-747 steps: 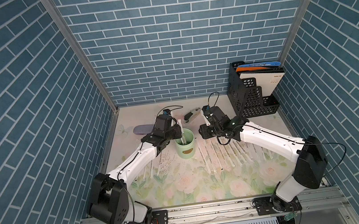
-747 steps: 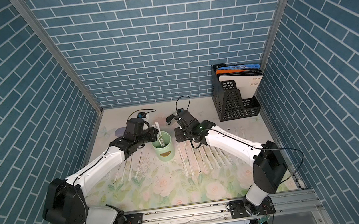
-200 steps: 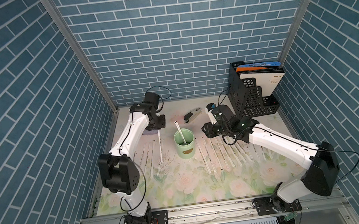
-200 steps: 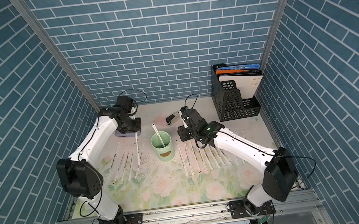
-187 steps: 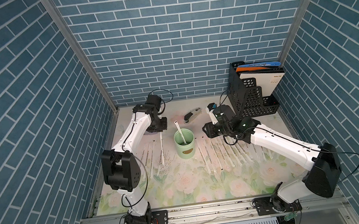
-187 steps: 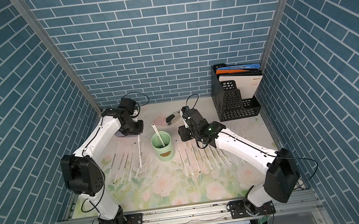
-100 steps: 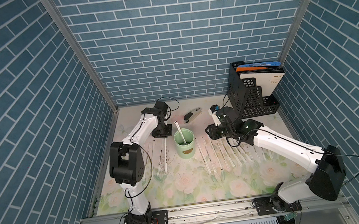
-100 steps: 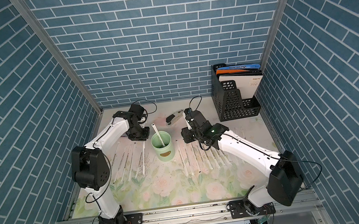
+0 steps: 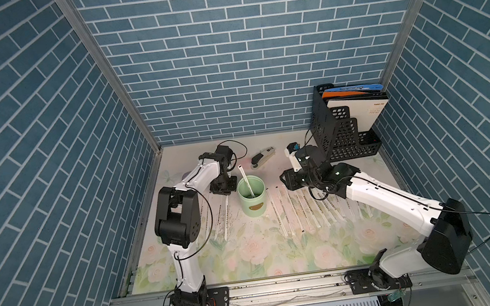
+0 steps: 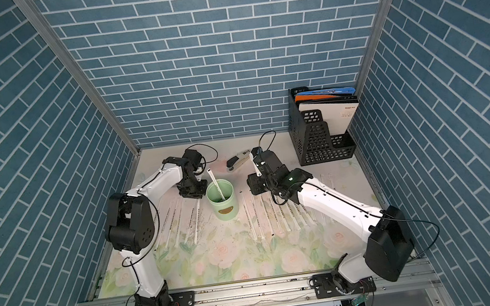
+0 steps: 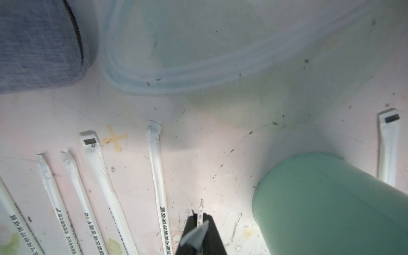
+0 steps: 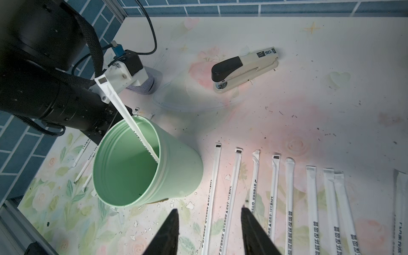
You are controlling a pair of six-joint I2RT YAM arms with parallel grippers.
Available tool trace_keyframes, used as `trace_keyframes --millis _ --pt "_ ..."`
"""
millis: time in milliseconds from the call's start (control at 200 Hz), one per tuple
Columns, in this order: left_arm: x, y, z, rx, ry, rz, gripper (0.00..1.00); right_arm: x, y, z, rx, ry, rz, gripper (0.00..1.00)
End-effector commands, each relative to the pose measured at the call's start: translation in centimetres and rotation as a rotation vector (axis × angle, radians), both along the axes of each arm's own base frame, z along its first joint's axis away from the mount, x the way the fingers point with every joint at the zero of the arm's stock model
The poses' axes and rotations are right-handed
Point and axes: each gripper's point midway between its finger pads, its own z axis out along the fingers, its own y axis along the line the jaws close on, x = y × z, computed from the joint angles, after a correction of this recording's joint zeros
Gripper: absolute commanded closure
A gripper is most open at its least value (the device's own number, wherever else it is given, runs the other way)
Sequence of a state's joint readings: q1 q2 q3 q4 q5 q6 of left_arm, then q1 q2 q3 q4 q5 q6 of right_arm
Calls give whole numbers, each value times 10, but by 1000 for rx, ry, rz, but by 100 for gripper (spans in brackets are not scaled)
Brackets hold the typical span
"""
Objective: Take the straws out of the storage container
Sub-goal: Place the straw at the center of the board.
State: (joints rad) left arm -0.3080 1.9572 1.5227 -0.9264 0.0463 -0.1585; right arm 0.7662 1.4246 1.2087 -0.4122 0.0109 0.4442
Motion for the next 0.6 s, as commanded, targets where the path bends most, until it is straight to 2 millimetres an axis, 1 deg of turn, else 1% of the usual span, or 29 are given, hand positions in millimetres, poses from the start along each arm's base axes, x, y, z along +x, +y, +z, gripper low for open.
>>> trace_keyframes --millis 0,230,420,525,595 --pt "3 3 -4 25 -8 1 85 0 0 5 8 -22 15 54" --pt "8 3 -3 30 -23 8 73 0 -1 4 3 -23 13 54" --pt "11 6 0 45 -39 15 71 -1 -2 3 0 -22 12 54" --pt "18 10 12 63 -79 36 66 -1 -3 2 -2 -20 13 54" --pt "25 14 29 80 -129 59 62 -2 -4 3 -3 -21 11 54"
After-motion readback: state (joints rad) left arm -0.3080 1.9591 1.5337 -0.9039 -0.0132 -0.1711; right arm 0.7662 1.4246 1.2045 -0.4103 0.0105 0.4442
